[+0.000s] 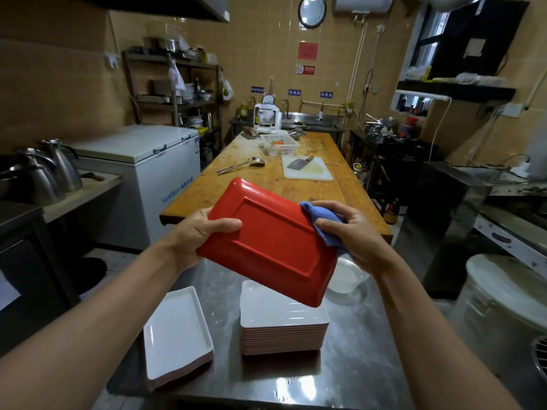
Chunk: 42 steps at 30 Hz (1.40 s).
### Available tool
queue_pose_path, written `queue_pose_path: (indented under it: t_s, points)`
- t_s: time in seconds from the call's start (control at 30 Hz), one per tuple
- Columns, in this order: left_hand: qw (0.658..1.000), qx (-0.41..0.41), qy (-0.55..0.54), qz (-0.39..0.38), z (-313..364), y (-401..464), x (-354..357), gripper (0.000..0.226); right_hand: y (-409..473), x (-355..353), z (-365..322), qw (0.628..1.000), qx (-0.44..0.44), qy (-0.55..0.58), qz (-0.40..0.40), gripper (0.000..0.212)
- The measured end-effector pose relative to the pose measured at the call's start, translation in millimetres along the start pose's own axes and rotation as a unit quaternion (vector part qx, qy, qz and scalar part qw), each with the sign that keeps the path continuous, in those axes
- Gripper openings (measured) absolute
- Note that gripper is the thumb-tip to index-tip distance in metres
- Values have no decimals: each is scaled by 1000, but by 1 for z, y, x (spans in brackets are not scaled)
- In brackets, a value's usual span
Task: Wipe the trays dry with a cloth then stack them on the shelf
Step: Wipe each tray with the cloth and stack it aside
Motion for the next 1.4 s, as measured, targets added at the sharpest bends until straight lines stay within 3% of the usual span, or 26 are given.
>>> queue_pose_path:
  t_s: [0.1, 0.17, 0.43, 0.7, 0.9, 1.07, 1.27, 1.4]
  points:
    - [998, -1, -47, 32, -9, 1, -3, 90, 0, 2, -21, 963, -100, -232, 90, 28]
    - [996, -10, -69, 54, -14, 2, -5, 74, -6, 9, -22, 936, -126, -309, 115, 34]
    - [968, -57, -174, 174, -40, 7, -13, 12, -39, 34, 10, 924, -134, -341, 108, 46]
    - [947, -73, -242, 196, -46, 6, 4, 4, -50, 70, 1, 848, -179, -462, 189, 44]
    - [940, -62, -276, 189, -49, 6, 19, 38, -43, 121, -9, 855, -195, -451, 165, 45]
    - [945, 3, -252, 208, -43, 4, 8, 20, -27, 126, -16, 877, -175, -429, 125, 47]
    - [950, 27, -216, 222, -36, -3, -2, 15, 4, 127, -20, 891, -137, -429, 59, 45]
    - [944, 8, -219, 247, -43, -13, -16, 13, 13, 99, -9, 886, -89, -447, 85, 44]
Point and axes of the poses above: each hand's wrist, its own y-axis towards the middle knuckle, its own x-axis out of the palm, z = x × y, the point moved 9 cm from there along y, towards the middle knuckle, and after that the axes turned 3 degrees about -z, right-handed, at the moved point
